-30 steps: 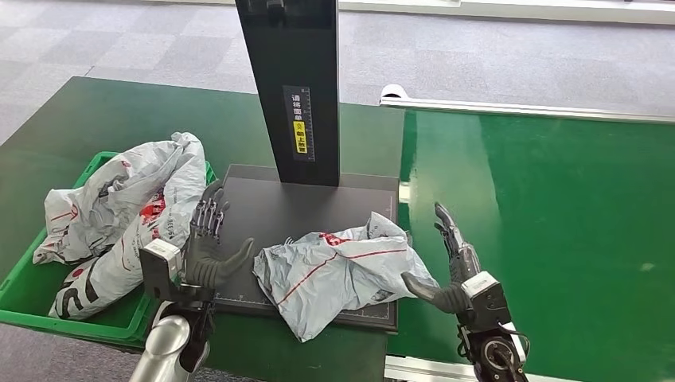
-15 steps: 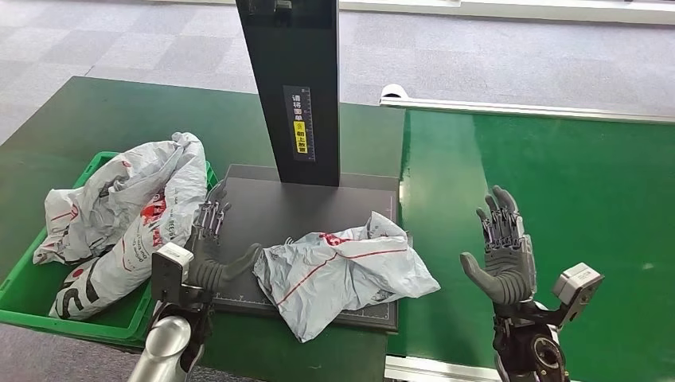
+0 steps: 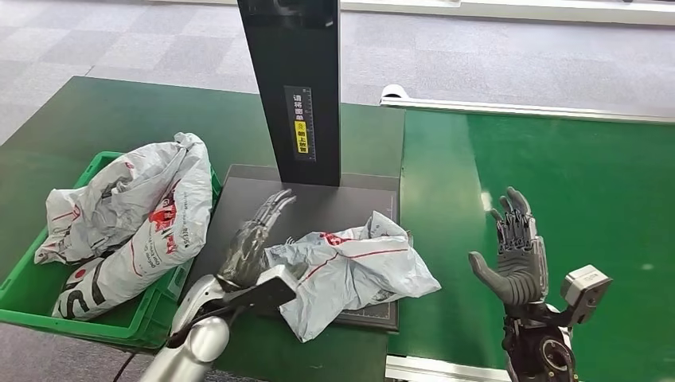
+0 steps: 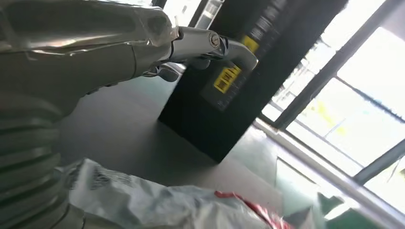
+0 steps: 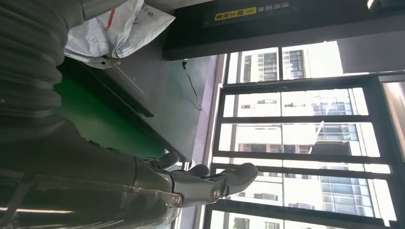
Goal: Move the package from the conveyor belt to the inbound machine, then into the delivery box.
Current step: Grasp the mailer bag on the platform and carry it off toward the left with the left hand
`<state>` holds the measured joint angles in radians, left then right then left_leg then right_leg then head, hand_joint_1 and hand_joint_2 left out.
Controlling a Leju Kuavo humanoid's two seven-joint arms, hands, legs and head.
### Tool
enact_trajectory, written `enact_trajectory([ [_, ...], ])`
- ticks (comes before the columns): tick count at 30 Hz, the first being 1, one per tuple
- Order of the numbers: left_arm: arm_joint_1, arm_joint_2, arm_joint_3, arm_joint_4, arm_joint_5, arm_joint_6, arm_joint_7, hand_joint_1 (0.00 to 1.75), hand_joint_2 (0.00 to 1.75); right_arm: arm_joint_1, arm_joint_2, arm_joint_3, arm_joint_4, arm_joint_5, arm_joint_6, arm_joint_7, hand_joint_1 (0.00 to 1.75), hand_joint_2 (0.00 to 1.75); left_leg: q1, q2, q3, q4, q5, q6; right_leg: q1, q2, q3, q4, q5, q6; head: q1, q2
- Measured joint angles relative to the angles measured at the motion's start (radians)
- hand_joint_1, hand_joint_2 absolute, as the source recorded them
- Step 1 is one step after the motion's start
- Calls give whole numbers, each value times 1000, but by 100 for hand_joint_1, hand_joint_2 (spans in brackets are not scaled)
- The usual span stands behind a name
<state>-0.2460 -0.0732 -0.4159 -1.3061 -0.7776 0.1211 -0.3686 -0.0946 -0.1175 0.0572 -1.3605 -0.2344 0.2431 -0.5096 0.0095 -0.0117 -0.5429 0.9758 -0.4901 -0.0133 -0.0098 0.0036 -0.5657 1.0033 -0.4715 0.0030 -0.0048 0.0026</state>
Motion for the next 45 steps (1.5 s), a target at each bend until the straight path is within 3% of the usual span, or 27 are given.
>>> enact_trajectory([
  [6,-170,-37,-199,188,-251,-150,199,0,175,-71,8,1,72,58,-12,9,0,175,0,0,0,0,1,0,0,0,0,0,2,0,0,0],
  [14,-288,-96,-302,356,-287,-214,233,0,175,-98,27,-5,99,100,-36,37,0,175,0,0,0,0,1,0,0,0,0,0,2,1,0,0],
  [18,-316,-111,-315,420,-294,-221,259,175,175,-107,33,-11,114,111,-39,39,0,175,0,0,0,0,1,1,0,0,1,0,2,1,0,0],
  [27,-333,-119,-310,500,-302,-206,288,175,175,-138,43,-11,153,118,-54,40,0,175,0,0,4,0,2,1,0,0,5,0,2,0,0,0],
  [38,-335,-120,-292,505,-300,-208,248,175,175,-138,47,-12,160,117,-64,40,0,175,0,0,5,0,1,1,0,0,5,0,2,0,0,0],
  [40,-330,-118,-285,502,-265,-176,176,175,175,-139,47,-12,162,111,-66,42,0,175,0,0,5,0,2,1,0,0,5,0,2,0,0,0],
  [44,-255,-97,-250,366,1,-103,-142,175,175,-143,44,-12,162,60,-82,73,0,175,0,0,2,0,2,1,0,0,2,0,2,0,0,0],
  [45,-234,-90,-244,306,69,-102,-187,175,175,-143,42,-12,162,46,-89,80,0,175,0,0,1,0,2,1,0,0,2,0,2,0,0,0],
])
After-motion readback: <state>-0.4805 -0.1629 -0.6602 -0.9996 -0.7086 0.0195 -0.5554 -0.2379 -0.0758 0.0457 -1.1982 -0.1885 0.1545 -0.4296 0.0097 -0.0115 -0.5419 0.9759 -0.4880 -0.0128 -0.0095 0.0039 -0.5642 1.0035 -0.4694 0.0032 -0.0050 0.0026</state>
